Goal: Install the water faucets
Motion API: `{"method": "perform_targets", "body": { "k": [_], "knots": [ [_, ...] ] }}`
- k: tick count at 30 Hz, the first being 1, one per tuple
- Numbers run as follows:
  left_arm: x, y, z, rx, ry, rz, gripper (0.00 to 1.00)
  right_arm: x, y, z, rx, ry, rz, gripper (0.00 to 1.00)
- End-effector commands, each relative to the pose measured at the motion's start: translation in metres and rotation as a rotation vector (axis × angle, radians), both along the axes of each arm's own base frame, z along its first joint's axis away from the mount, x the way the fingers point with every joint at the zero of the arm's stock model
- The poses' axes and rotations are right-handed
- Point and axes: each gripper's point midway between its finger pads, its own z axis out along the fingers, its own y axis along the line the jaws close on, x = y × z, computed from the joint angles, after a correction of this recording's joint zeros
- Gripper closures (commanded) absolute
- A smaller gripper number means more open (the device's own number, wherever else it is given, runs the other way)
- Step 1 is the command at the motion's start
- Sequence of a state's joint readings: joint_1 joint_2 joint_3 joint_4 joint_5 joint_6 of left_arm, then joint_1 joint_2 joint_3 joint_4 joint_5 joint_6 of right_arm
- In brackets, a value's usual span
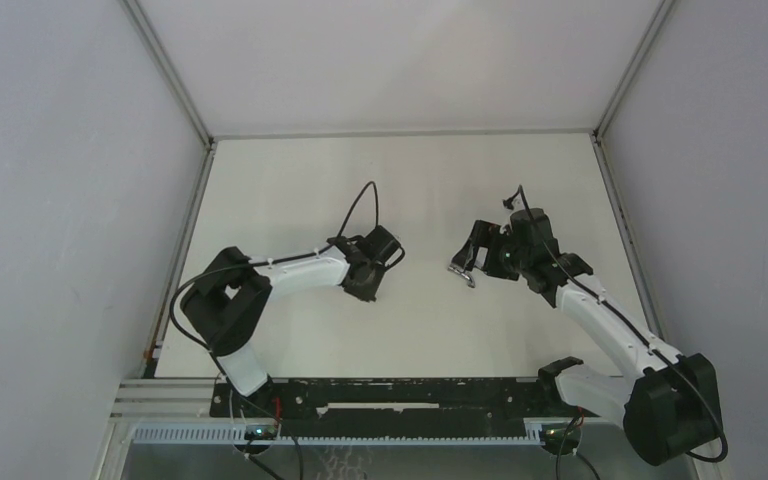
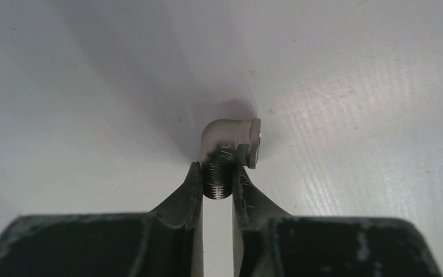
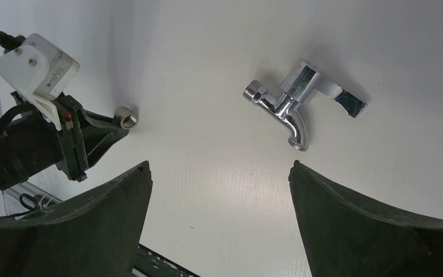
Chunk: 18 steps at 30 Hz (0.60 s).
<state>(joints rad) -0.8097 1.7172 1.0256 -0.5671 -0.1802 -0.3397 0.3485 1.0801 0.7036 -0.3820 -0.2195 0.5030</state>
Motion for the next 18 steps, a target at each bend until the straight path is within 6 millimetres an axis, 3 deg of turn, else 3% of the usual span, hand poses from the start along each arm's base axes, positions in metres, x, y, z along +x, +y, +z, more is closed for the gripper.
{"method": "perform_targets", "body": {
  "k": [1, 8, 12, 18],
  "knots": [
    [0.032, 0.014, 0.033, 0.100, -0.161, 0.089, 0.99, 0.000, -0.002, 0.007, -0.004, -0.034, -0.003, 0.05],
    [0.061, 0.083, 0.081, 0.542, -0.384, 0.398, 1.00, -0.001, -0.001, 0.007, 0.002, -0.038, 0.003, 0.05],
    [0.071, 0.097, 0.081, 0.764, -0.443, 0.426, 1.00, -0.002, 0.001, 0.006, 0.008, -0.032, 0.009, 0.05],
    [0.072, 0.099, 0.069, 0.844, -0.457, 0.432, 1.00, -0.004, -0.003, 0.006, -0.004, -0.034, 0.006, 0.05]
  ]
}}
